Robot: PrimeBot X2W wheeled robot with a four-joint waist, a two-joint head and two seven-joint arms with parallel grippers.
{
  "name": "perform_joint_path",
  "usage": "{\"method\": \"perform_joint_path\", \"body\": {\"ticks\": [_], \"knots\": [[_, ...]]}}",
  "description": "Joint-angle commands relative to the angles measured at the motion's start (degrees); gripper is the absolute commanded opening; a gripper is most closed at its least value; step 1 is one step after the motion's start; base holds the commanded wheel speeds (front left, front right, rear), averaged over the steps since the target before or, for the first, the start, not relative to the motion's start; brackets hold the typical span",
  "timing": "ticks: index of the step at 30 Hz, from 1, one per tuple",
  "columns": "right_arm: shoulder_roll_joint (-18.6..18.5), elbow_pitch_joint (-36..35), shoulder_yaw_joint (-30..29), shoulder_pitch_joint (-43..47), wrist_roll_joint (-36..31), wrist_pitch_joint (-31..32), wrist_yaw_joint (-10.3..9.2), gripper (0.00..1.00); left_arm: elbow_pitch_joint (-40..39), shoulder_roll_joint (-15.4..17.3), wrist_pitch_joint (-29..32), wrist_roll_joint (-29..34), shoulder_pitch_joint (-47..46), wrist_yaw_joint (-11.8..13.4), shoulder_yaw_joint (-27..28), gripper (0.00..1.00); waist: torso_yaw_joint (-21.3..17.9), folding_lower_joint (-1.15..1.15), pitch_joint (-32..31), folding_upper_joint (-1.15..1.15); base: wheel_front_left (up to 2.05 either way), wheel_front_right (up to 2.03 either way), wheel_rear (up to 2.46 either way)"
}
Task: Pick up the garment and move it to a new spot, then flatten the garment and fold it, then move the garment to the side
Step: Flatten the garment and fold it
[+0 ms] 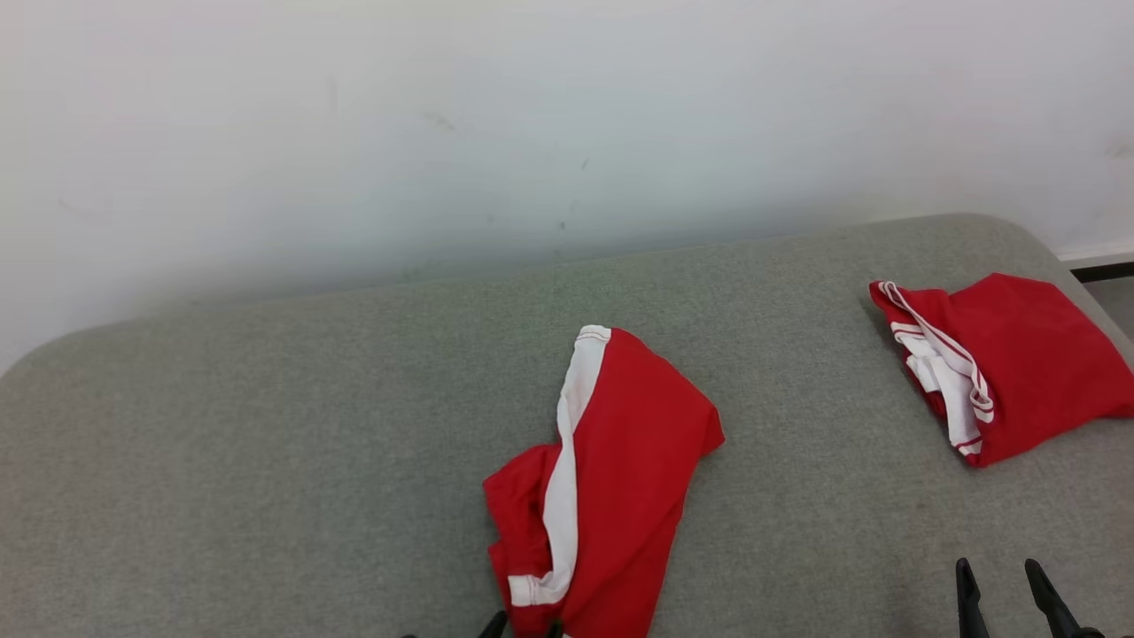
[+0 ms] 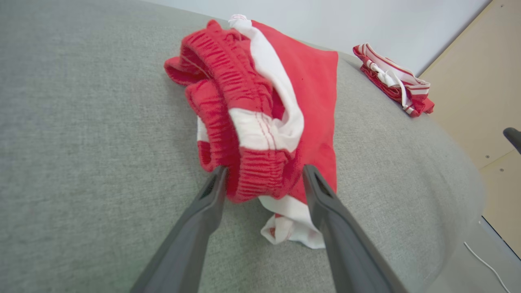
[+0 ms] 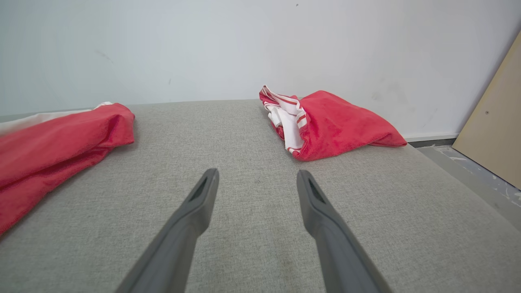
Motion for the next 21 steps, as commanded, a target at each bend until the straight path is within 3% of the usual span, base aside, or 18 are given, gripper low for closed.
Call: {"method": "perform_joint_path", "body": {"ticks": [1, 11, 21], "knots": [[-0.2, -0.1, -0.3, 0.8, -0.2, -0.1, -0.15, 1.0, -0.8, 0.5, -0.1, -0.7, 1.0, 0.1, 0.8, 1.0, 0.6, 0.0, -0.5, 0.0, 0.0, 0.0, 0.0], [-0.2, -0.3, -0.5, 1.6, -0.1, -0.1, -0.15, 1.0, -7.2, 2.1, -0.1, 0.3, 5.0, -0.2, 5.5, 1.0, 2.9, 0.0, -1.5, 0.0, 0.0, 0.0, 0.0], [-0.2, -0.5, 0.6, 0.7, 0.1, -0.1, -0.15, 1.0, -7.1, 1.8, 1.8, 1.2, 2.7, -0.9, 4.0, 1.0, 1.9, 0.0, -1.0, 0.0, 0.0, 0.0, 0.0]]}}
